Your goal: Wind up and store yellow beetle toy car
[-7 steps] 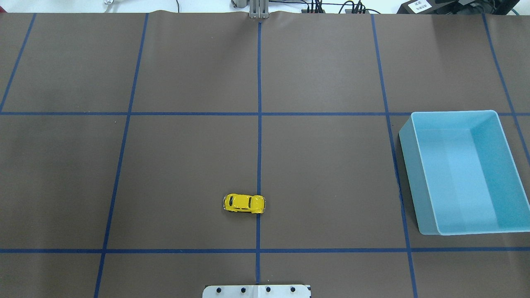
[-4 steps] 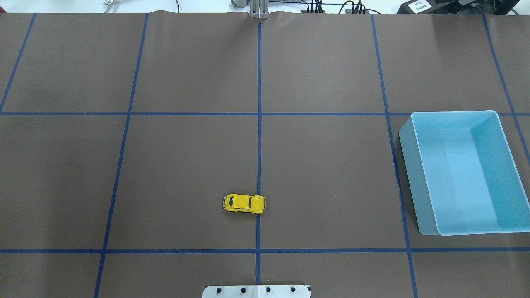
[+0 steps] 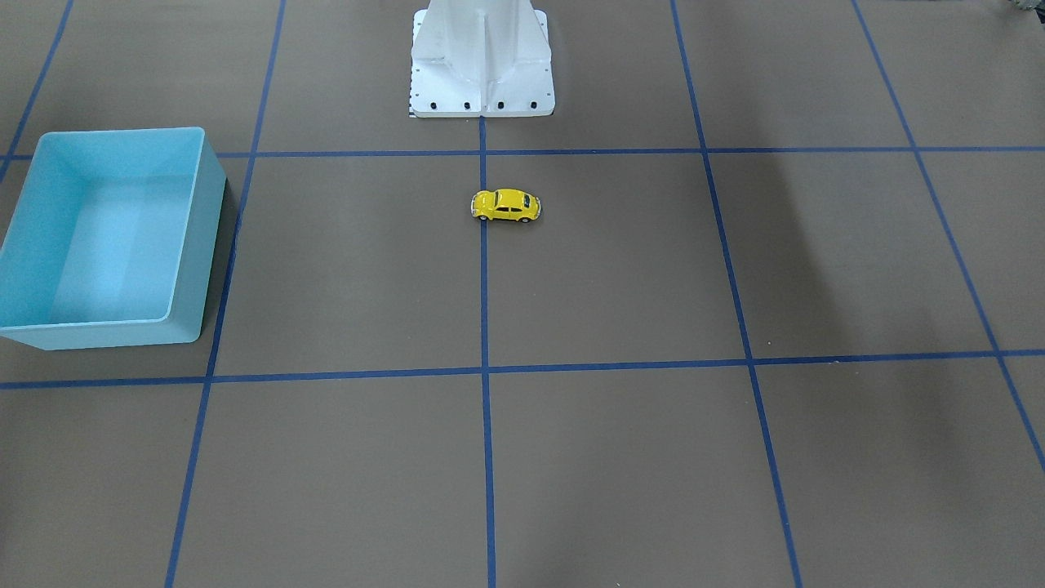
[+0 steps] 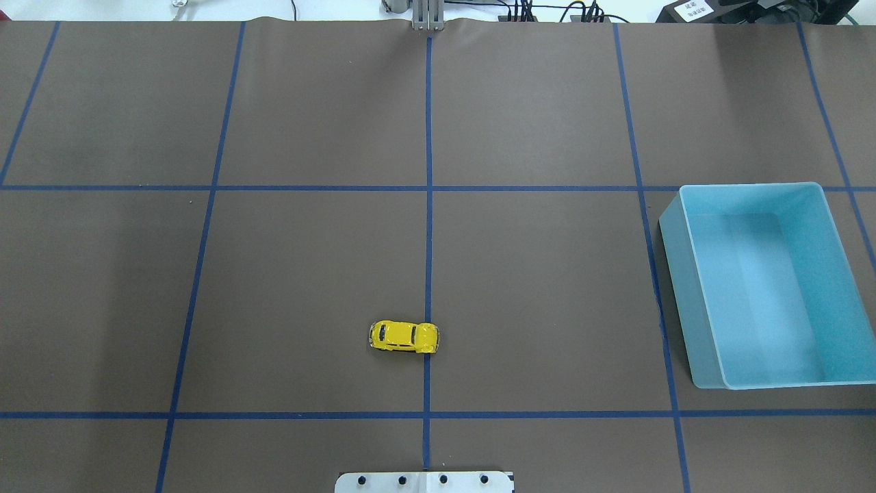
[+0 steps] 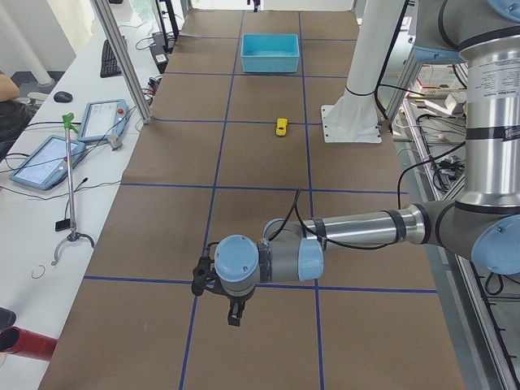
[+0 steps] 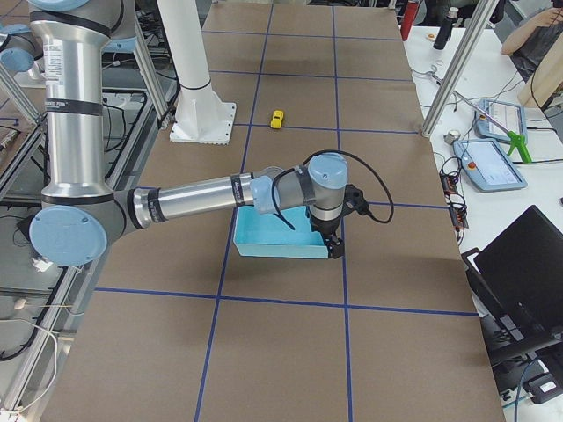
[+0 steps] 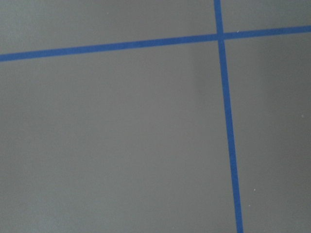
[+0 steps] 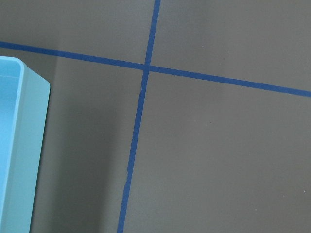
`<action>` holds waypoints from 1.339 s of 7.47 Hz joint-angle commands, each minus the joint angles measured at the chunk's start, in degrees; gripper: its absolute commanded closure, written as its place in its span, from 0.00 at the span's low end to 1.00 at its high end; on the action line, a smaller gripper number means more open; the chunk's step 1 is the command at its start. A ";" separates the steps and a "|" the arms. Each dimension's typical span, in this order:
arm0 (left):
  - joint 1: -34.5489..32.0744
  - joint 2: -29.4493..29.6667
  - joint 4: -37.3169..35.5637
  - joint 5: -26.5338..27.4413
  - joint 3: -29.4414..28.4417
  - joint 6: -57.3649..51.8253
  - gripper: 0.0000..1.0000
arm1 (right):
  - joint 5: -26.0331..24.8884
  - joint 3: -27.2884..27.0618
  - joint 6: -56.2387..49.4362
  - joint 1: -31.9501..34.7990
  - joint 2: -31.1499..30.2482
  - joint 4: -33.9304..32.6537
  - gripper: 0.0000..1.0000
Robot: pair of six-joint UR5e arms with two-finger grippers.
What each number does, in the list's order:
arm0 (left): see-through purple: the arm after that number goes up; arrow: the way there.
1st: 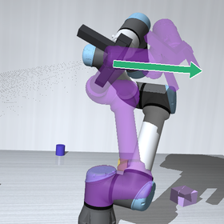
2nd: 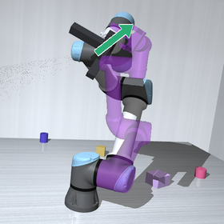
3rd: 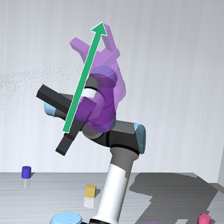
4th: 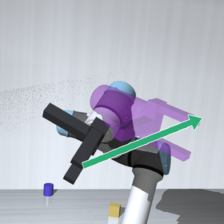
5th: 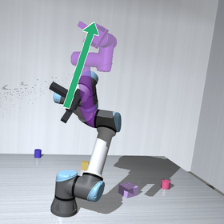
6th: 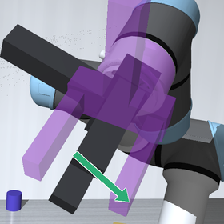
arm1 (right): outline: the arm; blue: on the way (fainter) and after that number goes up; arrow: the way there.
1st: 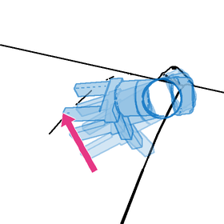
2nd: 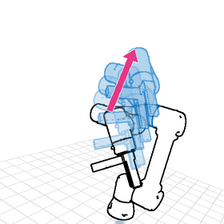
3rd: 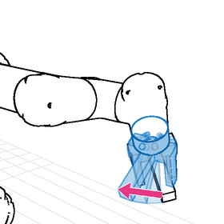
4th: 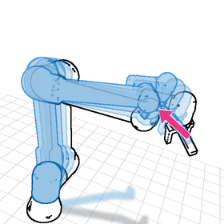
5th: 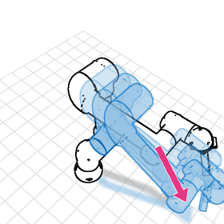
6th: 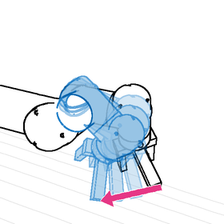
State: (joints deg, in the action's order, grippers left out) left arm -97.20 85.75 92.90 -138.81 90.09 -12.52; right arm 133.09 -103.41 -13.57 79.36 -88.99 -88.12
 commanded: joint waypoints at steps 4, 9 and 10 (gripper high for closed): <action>3.33 0.65 -0.08 -0.32 5.44 5.58 0.00 | -0.64 -1.71 -0.49 -10.26 10.59 -1.36 0.00; 3.25 -4.53 -0.34 -1.02 7.74 5.49 0.00 | 4.48 1.18 10.36 -22.66 22.97 2.22 0.00; 2.81 -5.41 -3.65 -6.68 8.25 5.58 0.00 | 4.02 3.20 6.14 -25.45 25.07 5.56 0.00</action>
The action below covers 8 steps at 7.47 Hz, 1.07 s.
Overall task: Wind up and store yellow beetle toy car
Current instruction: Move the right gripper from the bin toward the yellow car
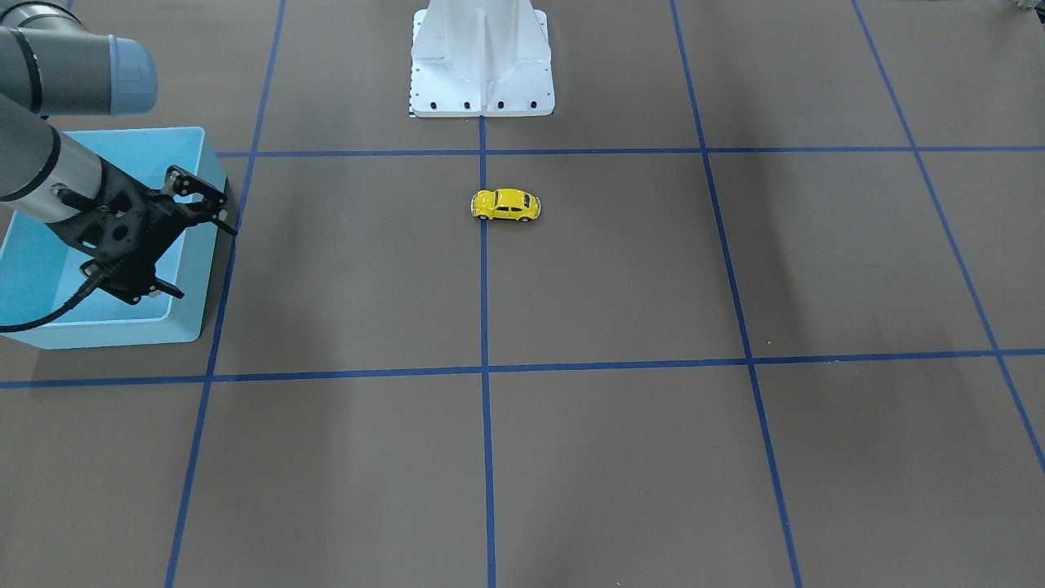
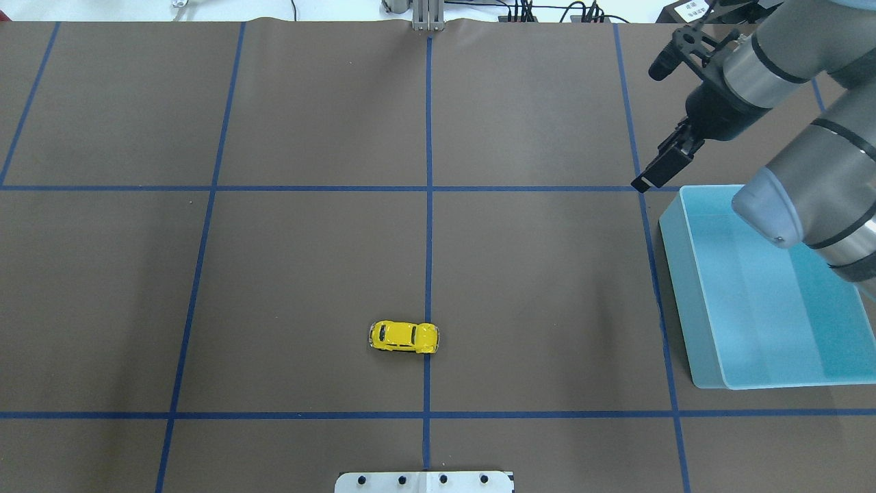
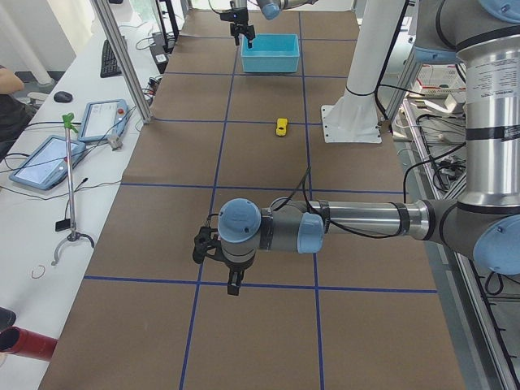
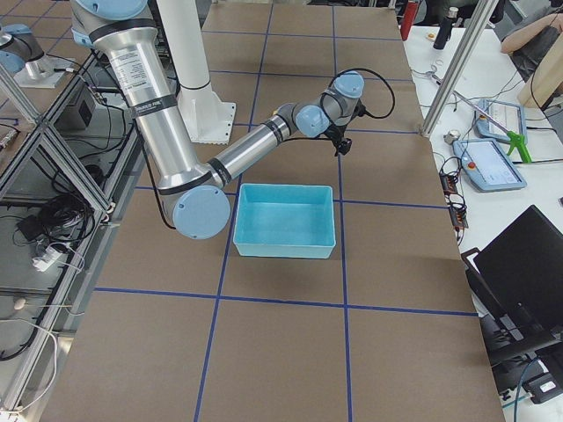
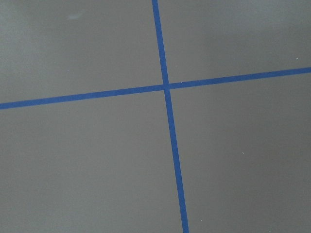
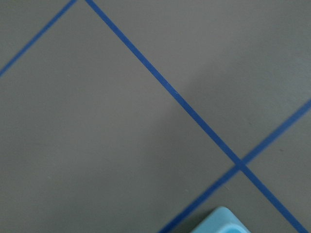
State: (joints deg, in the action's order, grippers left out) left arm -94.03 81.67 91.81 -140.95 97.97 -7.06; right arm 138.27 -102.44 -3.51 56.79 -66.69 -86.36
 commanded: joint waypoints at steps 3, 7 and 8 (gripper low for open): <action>-0.27 0.43 -5.77 -3.03 2.48 0.03 0.00 | -14.13 4.53 -0.67 -12.48 8.32 15.66 0.02; -0.27 0.69 -5.68 -0.40 2.57 -0.50 0.00 | -31.65 13.90 22.92 -27.34 6.57 47.36 0.05; -0.27 0.77 -5.76 1.62 3.01 -0.50 0.00 | -29.22 14.46 22.76 -27.79 6.66 49.94 0.06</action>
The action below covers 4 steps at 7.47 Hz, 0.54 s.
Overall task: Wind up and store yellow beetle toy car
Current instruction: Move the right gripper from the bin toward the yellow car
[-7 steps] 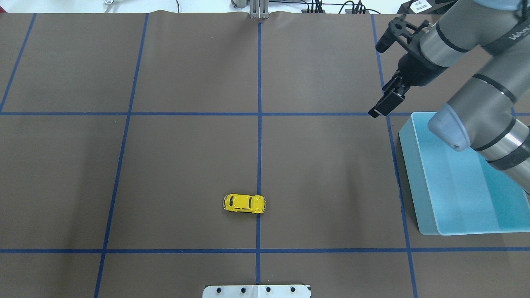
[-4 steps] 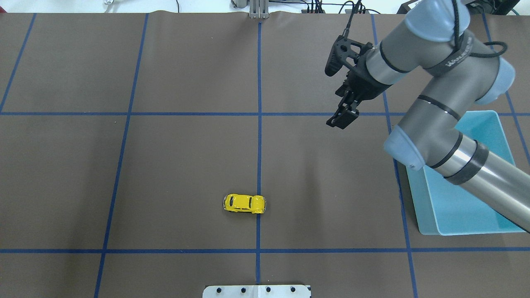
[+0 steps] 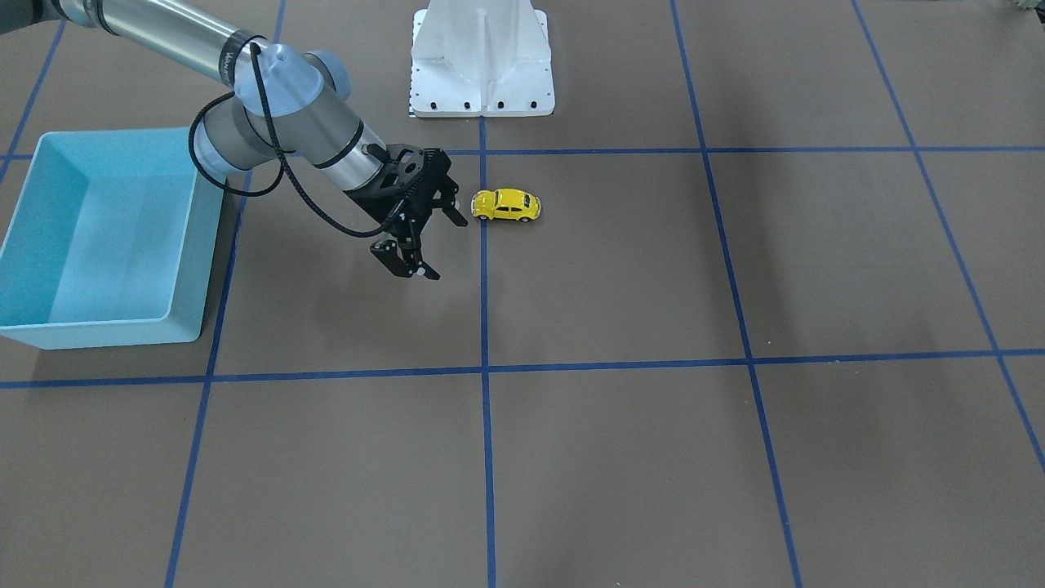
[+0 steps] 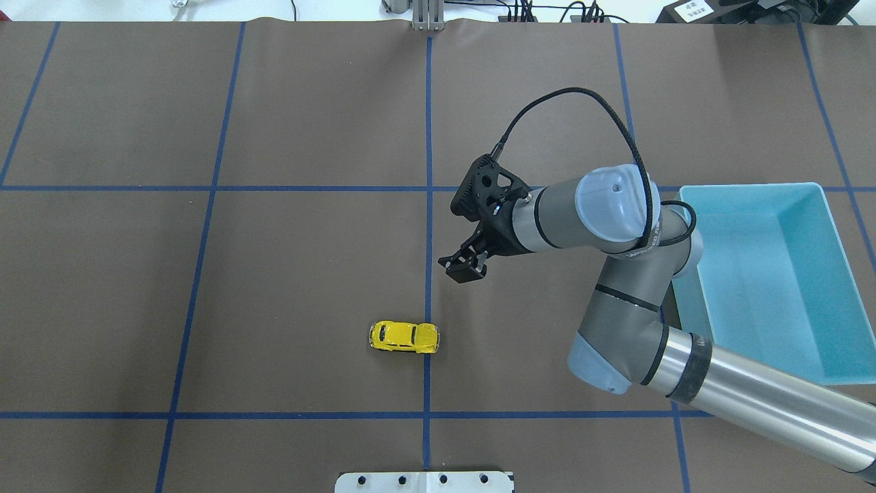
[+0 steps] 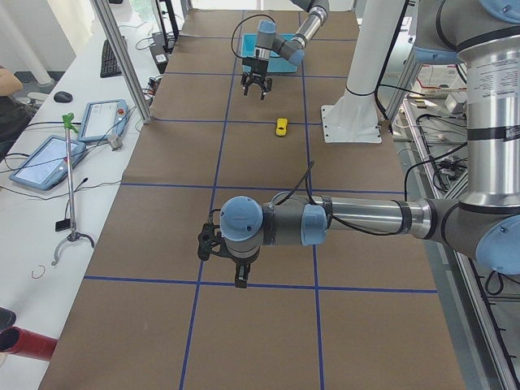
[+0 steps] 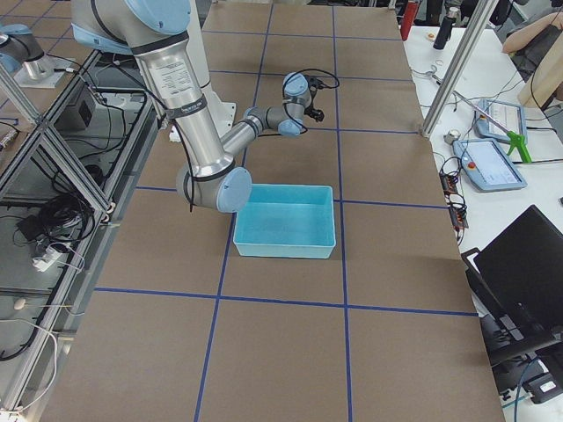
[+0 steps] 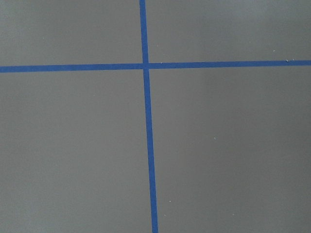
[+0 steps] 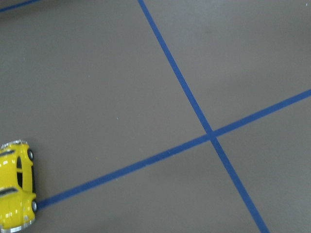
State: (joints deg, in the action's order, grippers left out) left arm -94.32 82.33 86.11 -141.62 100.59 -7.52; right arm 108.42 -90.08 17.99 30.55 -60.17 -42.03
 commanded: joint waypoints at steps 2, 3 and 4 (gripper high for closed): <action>-0.07 -0.86 -0.15 2.67 1.89 -0.04 0.00 | 10.04 2.10 -0.75 -0.41 -0.39 4.77 0.07; -0.07 -0.86 -0.15 2.67 1.98 -0.04 0.00 | 10.15 2.80 -6.25 -0.75 -0.57 1.80 0.07; -0.16 -0.86 -0.15 2.67 1.98 -0.04 0.00 | 10.24 2.11 -10.91 -0.93 0.48 -4.66 0.07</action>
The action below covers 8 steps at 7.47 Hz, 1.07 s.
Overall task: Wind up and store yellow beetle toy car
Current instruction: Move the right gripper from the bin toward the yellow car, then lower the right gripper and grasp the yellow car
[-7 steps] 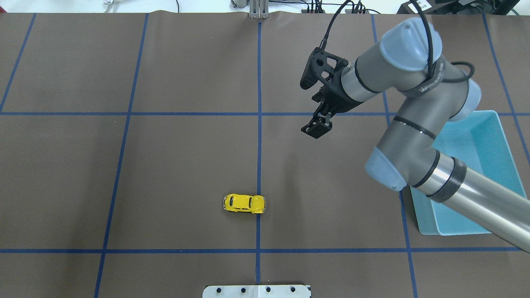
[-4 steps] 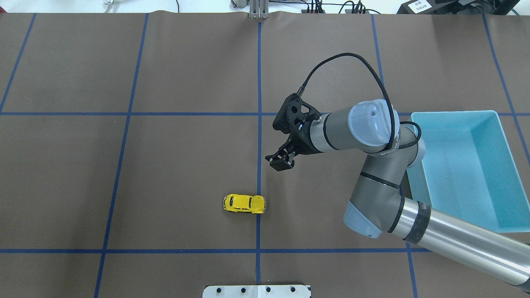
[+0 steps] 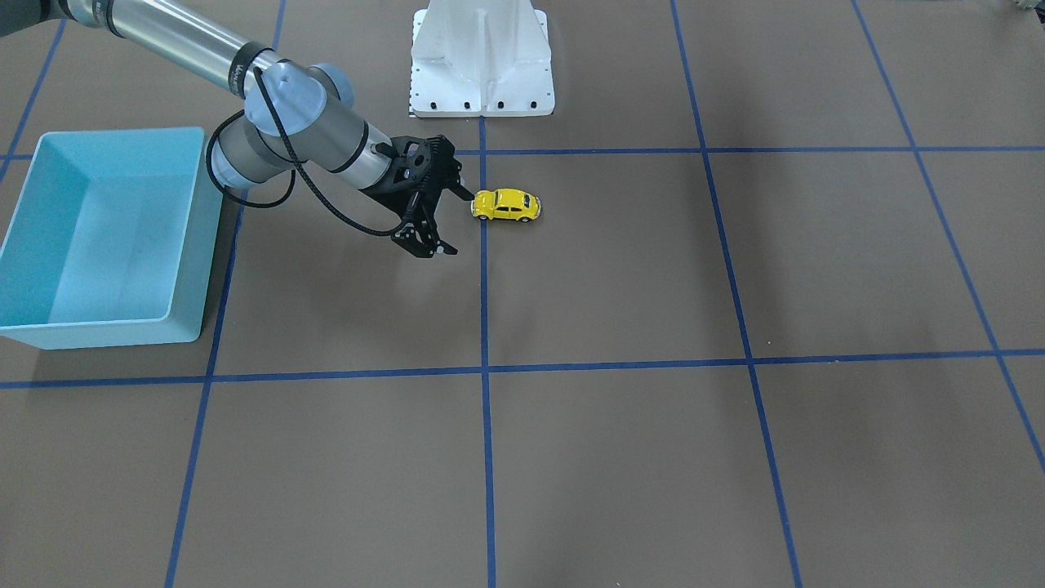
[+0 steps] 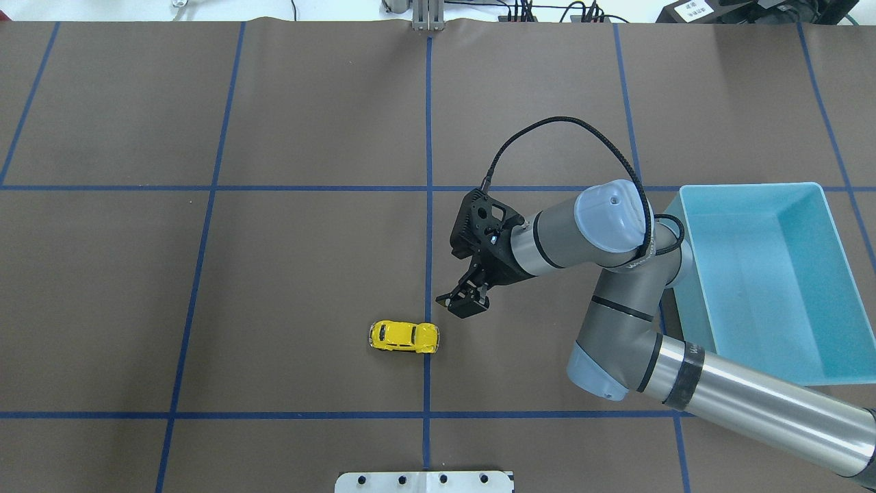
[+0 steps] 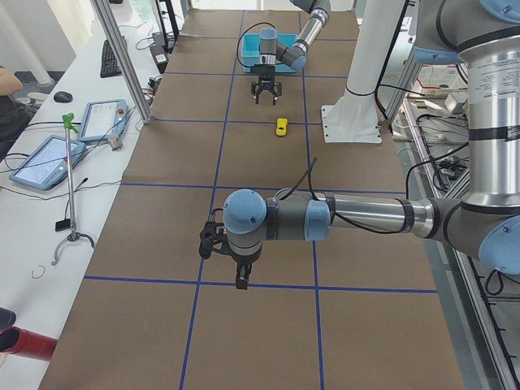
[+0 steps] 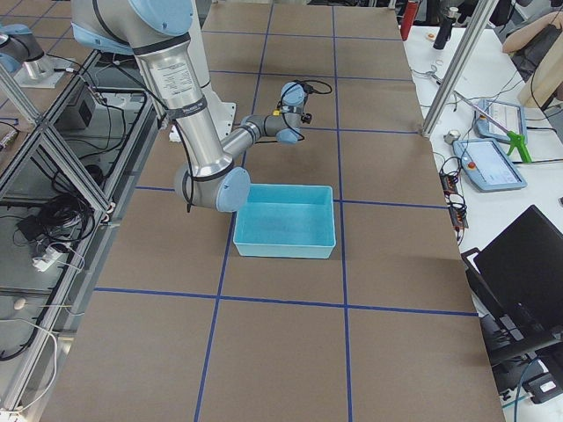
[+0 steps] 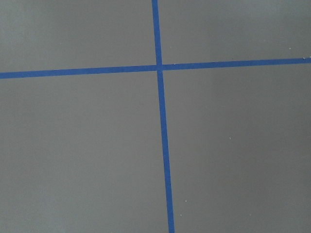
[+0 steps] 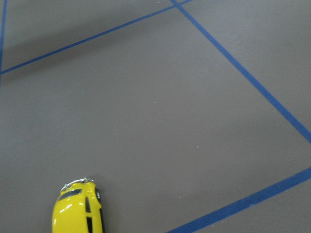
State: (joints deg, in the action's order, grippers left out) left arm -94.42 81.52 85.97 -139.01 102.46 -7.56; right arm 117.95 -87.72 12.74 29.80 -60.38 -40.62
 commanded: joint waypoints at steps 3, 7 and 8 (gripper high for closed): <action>-0.15 -0.05 0.07 0.15 0.02 -0.18 0.00 | 0.61 -4.37 -19.45 -0.18 4.30 -26.90 0.01; -0.07 -0.14 -0.01 2.78 0.11 -0.09 0.00 | -5.18 -4.22 -17.94 -7.63 6.06 -27.76 0.02; -0.07 -0.14 -0.01 2.78 0.11 -0.09 0.00 | -5.28 -4.30 -17.84 -8.17 5.98 -27.94 0.02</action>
State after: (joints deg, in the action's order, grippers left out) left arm -94.49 81.36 85.99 -136.73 102.53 -7.65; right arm 113.49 -92.01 -5.62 23.14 -54.57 -68.27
